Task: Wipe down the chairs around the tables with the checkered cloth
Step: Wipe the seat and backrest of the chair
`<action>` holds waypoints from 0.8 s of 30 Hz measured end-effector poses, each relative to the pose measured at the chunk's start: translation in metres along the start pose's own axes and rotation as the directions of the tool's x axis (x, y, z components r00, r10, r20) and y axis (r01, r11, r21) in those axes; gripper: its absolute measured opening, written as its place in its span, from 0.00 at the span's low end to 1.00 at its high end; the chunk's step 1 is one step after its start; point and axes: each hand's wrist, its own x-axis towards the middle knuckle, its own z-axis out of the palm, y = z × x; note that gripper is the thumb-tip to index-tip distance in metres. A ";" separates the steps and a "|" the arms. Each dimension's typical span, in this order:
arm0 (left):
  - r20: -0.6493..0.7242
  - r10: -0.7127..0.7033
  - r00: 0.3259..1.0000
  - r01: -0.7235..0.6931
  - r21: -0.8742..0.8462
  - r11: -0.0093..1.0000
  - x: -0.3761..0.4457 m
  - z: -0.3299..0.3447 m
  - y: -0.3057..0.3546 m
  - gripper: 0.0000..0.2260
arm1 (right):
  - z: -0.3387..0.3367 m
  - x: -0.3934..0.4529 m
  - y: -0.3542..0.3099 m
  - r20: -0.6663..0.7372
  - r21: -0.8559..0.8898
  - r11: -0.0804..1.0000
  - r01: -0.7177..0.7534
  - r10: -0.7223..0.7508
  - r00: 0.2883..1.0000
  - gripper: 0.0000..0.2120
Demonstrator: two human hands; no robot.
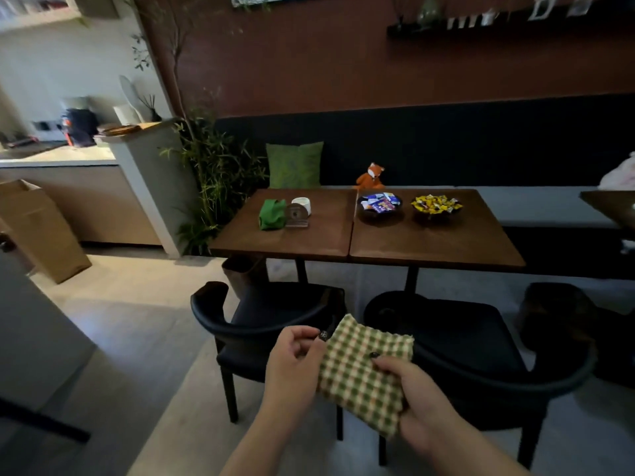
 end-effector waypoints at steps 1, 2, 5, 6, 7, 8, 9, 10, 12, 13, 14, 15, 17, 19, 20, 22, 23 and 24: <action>-0.001 -0.019 1.000 0.019 -0.007 1.000 0.007 -0.010 -0.003 0.04 | 0.007 0.006 0.002 -0.044 -0.009 1.000 0.011 -0.011 0.999 0.08; 0.005 -0.036 0.999 0.036 -0.023 0.999 0.015 -0.018 -0.006 0.04 | 0.013 0.013 0.002 -0.083 -0.021 0.999 0.030 -0.032 0.996 0.08; 0.018 -0.052 0.999 0.053 -0.058 0.997 0.047 -0.035 -0.015 0.04 | 0.021 0.043 -0.006 -0.176 -0.054 0.990 0.127 -0.135 0.975 0.09; 0.019 -0.059 0.998 0.060 -0.063 0.996 0.059 -0.037 -0.018 0.04 | 0.022 0.054 -0.011 -0.202 -0.054 0.986 0.156 -0.164 0.966 0.10; 0.022 -0.072 0.997 0.074 -0.069 0.995 0.072 -0.038 -0.023 0.04 | 0.022 0.067 -0.018 -0.225 -0.053 0.982 0.179 -0.187 0.956 0.10; 0.028 -0.093 0.995 0.094 -0.075 0.993 0.086 -0.038 -0.027 0.05 | 0.022 0.082 -0.024 -0.247 -0.051 0.979 0.198 -0.205 0.947 0.10; 0.037 -0.118 0.992 0.121 -0.082 0.989 0.100 -0.037 -0.032 0.05 | 0.022 0.097 -0.032 -0.272 -0.051 0.975 0.216 -0.222 0.936 0.10; 0.051 -0.143 0.988 0.147 -0.086 0.985 0.116 -0.035 -0.036 0.05 | 0.022 0.114 -0.039 -0.295 -0.057 0.970 0.236 -0.243 0.924 0.09; 0.087 -0.182 0.979 0.188 -0.074 0.979 0.151 -0.032 -0.043 0.05 | 0.023 0.151 -0.055 -0.339 -0.075 0.957 0.280 -0.289 0.895 0.08; 0.096 -0.200 0.975 0.206 -0.064 0.976 0.170 -0.031 -0.048 0.05 | 0.024 0.172 -0.062 -0.354 -0.088 0.949 0.303 -0.314 0.881 0.08; 0.092 -0.220 0.971 0.226 -0.059 0.972 0.185 -0.030 -0.049 0.05 | 0.026 0.189 -0.067 -0.367 -0.108 0.939 0.326 -0.342 0.865 0.07; 0.086 -0.245 0.966 0.250 -0.058 0.966 0.203 -0.030 -0.052 0.05 | 0.030 0.209 -0.071 -0.383 -0.139 0.931 0.337 -0.364 0.849 0.07; 0.101 -0.284 0.953 0.291 -0.062 0.955 0.241 -0.029 -0.059 0.05 | 0.042 0.249 -0.079 -0.417 -0.219 0.912 0.345 -0.408 0.812 0.06; 0.116 -0.303 0.946 0.311 -0.054 0.949 0.275 -0.028 -0.067 0.05 | 0.057 0.285 -0.087 -0.426 -0.336 0.877 0.344 -0.468 0.774 0.05; 0.121 -0.310 0.943 0.317 -0.044 0.947 0.289 -0.027 -0.072 0.05 | 0.065 0.302 -0.090 -0.417 -0.425 0.841 0.335 -0.510 0.752 0.05; 0.137 -0.335 0.932 0.341 -0.022 0.940 0.314 -0.023 -0.086 0.05 | 0.077 0.332 -0.092 -0.367 -0.621 0.725 0.299 -0.606 0.706 0.07; 0.150 -0.357 0.922 0.362 -0.008 0.932 0.325 -0.020 -0.095 0.04 | 0.081 0.346 -0.090 -0.321 -0.710 0.646 0.281 -0.652 0.687 0.09; 0.166 -0.382 0.909 0.385 0.010 0.923 0.335 -0.017 -0.105 0.04 | 0.083 0.360 -0.085 -0.259 -0.783 0.561 0.269 -0.687 0.680 0.10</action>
